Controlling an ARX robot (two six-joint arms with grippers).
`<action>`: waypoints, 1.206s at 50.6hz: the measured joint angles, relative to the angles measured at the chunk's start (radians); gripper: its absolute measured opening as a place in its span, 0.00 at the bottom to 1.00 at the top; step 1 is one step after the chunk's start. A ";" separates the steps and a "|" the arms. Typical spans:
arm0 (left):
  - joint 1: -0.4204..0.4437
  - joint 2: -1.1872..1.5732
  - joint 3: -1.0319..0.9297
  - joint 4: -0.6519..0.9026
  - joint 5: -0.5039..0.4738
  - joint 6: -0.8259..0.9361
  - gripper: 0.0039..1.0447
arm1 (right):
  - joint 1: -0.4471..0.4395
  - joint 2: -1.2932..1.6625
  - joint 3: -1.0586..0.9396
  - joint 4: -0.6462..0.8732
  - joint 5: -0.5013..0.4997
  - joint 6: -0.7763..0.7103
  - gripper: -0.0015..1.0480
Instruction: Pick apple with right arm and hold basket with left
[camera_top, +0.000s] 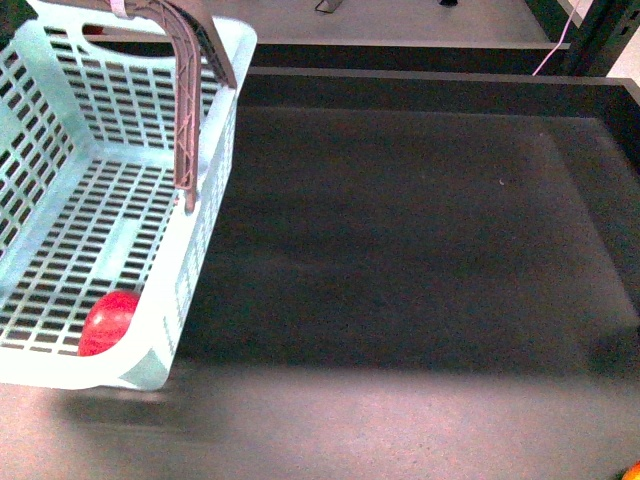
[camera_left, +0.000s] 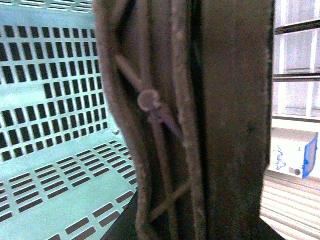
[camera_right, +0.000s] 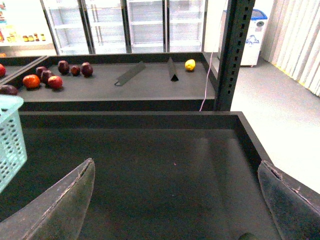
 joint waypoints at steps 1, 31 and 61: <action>0.008 0.021 0.009 0.000 0.002 -0.001 0.15 | 0.000 0.000 0.000 0.000 0.000 0.000 0.92; 0.090 0.209 0.080 0.093 0.017 -0.109 0.15 | 0.000 0.000 0.000 0.000 0.000 0.000 0.92; 0.108 0.256 0.064 0.114 0.008 -0.159 0.15 | 0.000 0.000 0.000 0.000 0.000 0.000 0.92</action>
